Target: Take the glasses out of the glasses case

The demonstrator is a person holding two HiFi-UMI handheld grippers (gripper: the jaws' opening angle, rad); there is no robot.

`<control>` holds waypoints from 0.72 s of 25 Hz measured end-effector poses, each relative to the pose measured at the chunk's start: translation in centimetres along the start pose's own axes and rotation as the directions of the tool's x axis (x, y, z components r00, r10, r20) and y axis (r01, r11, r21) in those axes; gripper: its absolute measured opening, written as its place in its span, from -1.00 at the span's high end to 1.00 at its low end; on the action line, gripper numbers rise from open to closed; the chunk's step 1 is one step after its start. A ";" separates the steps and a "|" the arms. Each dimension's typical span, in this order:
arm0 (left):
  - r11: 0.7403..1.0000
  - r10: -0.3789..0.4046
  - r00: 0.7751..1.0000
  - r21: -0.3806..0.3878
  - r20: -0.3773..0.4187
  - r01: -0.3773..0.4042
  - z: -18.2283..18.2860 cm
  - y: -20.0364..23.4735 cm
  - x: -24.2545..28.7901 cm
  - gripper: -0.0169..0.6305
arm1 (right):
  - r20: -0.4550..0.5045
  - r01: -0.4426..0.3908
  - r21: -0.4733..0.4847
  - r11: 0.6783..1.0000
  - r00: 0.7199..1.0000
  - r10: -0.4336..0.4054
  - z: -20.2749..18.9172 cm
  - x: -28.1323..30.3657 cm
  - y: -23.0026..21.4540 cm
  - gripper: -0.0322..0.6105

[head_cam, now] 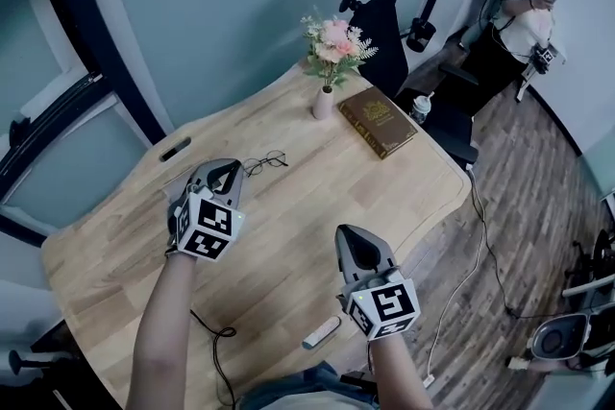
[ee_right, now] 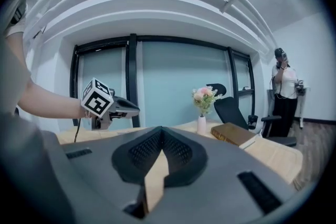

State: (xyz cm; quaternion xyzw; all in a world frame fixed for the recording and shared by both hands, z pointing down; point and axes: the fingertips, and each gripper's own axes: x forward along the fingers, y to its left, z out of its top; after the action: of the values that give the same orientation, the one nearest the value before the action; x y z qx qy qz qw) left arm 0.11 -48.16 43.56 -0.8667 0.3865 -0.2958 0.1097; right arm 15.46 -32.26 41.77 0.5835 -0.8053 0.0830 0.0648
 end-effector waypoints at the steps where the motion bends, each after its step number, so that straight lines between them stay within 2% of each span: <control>1: 1.000 0.020 1.000 -0.012 0.013 -0.020 0.3 0.4 -1.3 0.90 | 0.013 -0.004 -0.008 1.000 1.000 0.004 0.5 -0.3 0.2 0.87; 5: 0.990 0.120 0.990 -0.078 0.067 -0.115 1.5 1.8 -7.8 0.90 | 0.068 -0.029 -0.025 0.999 0.997 0.031 2.6 -2.0 1.5 0.87; 8: 0.971 0.211 0.971 -0.139 0.111 -0.195 2.6 2.8 -13.8 0.90 | 0.101 -0.070 -0.063 0.996 0.992 0.076 4.6 -3.2 3.1 0.87; 12: 0.929 0.335 0.930 -0.217 0.152 -0.299 2.8 2.7 -21.4 0.90 | 0.134 -0.116 -0.137 0.984 0.982 0.134 6.5 -5.1 5.4 0.87; 18: 0.857 0.474 0.861 -0.324 0.185 -0.402 1.9 0.8 -30.4 0.90 | 0.200 -0.158 -0.168 0.973 0.961 0.190 8.7 -7.8 8.4 0.87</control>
State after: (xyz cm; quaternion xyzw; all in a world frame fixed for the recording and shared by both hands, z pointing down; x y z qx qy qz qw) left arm -15.26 -26.48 28.67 -0.7924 0.5943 -0.0908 0.1031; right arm 9.82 -24.23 31.24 0.5093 -0.8597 -0.0361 0.0138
